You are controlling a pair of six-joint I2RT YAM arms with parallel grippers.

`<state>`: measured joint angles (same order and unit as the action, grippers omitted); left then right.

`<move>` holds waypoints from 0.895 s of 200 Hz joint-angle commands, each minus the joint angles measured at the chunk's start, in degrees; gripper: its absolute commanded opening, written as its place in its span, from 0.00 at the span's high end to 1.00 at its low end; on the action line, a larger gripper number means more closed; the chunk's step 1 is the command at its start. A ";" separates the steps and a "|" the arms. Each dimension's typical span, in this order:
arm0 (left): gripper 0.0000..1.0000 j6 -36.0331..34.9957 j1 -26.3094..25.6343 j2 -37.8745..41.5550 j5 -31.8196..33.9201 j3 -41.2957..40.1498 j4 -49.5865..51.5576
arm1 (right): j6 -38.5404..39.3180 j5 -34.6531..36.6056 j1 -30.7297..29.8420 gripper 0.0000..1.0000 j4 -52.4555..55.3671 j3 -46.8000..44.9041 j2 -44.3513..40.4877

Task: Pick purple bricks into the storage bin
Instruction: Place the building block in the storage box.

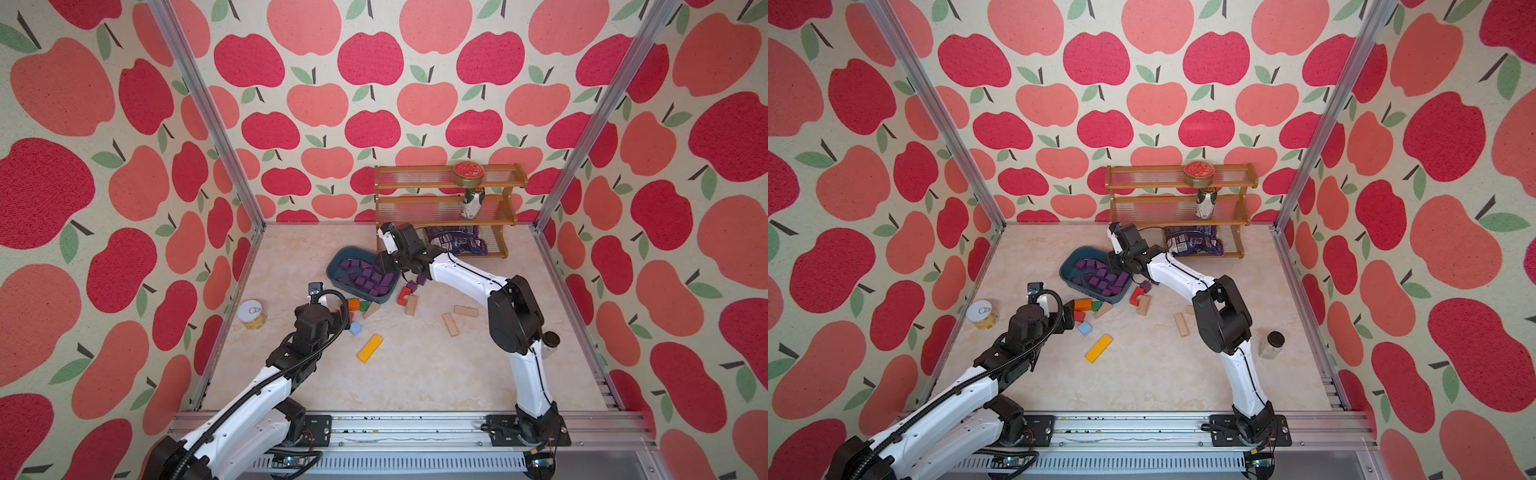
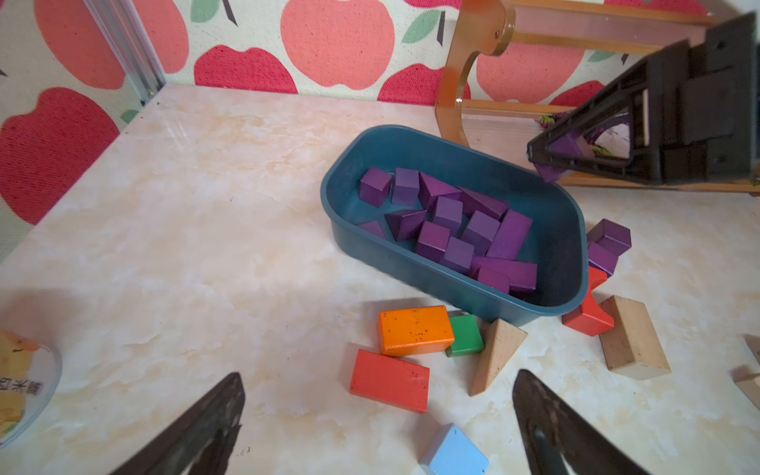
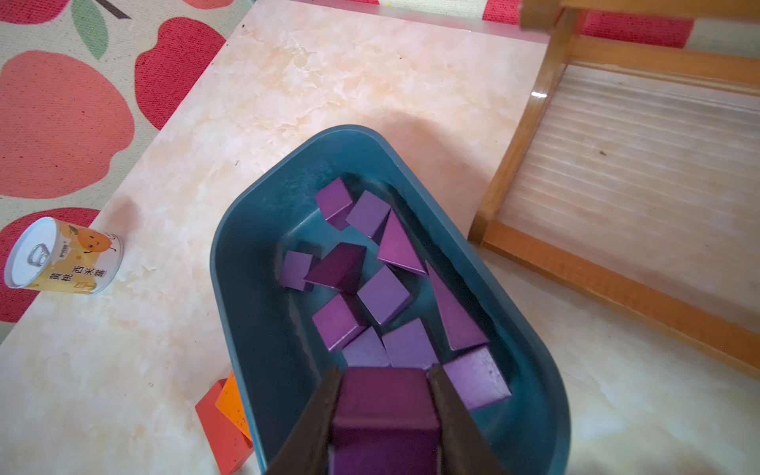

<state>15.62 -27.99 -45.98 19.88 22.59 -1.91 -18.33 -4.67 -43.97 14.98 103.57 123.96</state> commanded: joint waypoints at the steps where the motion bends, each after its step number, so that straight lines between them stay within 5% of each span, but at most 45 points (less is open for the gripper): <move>1: 0.01 0.58 1.05 3.18 3.24 -2.02 1.61 | -0.81 -2.94 -0.35 0.74 -1.46 4.07 2.26; 43: 0.01 0.75 3.94 7.47 -0.91 -4.31 0.95 | 0.15 -5.58 -0.34 0.74 -1.88 8.71 7.17; 121: 0.01 0.28 4.61 3.72 -2.13 -1.81 2.25 | 0.79 -9.27 -0.42 0.74 -1.38 14.96 14.45; 179: 0.01 0.16 4.73 2.23 -2.39 -1.40 1.92 | 3.38 -6.19 -0.33 0.74 0.38 16.06 16.42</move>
<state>15.59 -23.68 -43.46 18.00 19.35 -0.99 -17.28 -12.05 -44.25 14.02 116.92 139.04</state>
